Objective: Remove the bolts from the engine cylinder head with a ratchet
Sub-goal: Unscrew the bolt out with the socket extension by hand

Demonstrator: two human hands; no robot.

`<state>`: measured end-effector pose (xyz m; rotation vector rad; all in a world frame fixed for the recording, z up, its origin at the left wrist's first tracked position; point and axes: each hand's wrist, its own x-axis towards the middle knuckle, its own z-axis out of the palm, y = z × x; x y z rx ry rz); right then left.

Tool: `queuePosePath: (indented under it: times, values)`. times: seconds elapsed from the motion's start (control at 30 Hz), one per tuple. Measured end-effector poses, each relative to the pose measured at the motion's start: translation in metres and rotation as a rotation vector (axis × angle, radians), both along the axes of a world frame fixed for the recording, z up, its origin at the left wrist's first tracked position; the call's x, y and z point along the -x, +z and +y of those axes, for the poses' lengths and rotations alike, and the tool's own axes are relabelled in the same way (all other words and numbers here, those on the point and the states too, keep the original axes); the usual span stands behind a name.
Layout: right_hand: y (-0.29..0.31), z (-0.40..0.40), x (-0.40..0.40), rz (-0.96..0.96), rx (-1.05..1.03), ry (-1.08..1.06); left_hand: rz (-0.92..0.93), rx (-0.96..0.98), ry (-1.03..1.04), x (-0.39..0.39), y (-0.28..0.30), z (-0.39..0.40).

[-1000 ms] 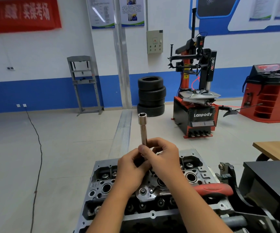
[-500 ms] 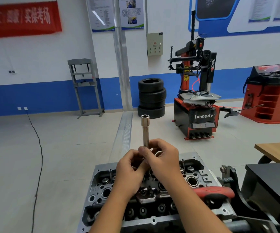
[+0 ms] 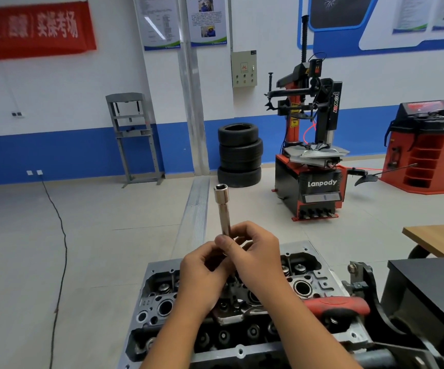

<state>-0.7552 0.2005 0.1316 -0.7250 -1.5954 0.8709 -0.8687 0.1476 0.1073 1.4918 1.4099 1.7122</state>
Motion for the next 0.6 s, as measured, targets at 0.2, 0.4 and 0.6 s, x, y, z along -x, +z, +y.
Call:
queuePosePath:
  times: [0.2,0.4,0.6]
  values:
    - [0.0007,0.0026,-0.0033,-0.080,0.003,0.035,0.016,-0.001,-0.041,-0.0016,0.0042,-0.0029]
    - [0.0027,0.0006,-0.0040,0.017,0.048,-0.014,-0.014,0.042,0.058,0.0005,-0.0006,0.0013]
    - [0.0021,0.0017,-0.0035,-0.060,-0.015,0.021,-0.004,-0.022,-0.087,-0.0003,0.0049,-0.0046]
